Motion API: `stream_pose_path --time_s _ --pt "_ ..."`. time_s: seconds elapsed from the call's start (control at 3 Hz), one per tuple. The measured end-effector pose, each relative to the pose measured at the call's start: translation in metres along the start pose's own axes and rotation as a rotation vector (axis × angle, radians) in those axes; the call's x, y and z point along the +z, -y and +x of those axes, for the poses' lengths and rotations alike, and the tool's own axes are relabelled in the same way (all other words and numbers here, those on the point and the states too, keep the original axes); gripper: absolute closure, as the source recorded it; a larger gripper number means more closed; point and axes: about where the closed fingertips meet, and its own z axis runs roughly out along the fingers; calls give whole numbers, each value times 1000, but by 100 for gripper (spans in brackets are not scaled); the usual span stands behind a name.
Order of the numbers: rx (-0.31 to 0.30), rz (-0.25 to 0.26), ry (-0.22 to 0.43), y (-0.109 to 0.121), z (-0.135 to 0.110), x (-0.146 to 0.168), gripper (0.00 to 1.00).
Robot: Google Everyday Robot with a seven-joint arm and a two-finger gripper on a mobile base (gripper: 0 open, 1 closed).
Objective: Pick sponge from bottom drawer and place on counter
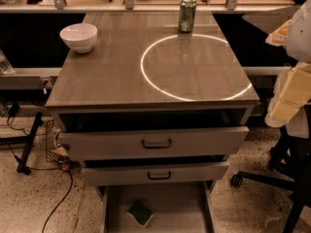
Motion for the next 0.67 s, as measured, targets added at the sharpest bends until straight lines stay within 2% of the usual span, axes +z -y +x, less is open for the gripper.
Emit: stream_pose_path --time_s 0.33,0.67 --pt "0 0 0 0 0 0 0" --pt "23 -23 26 -10 26 39 0"
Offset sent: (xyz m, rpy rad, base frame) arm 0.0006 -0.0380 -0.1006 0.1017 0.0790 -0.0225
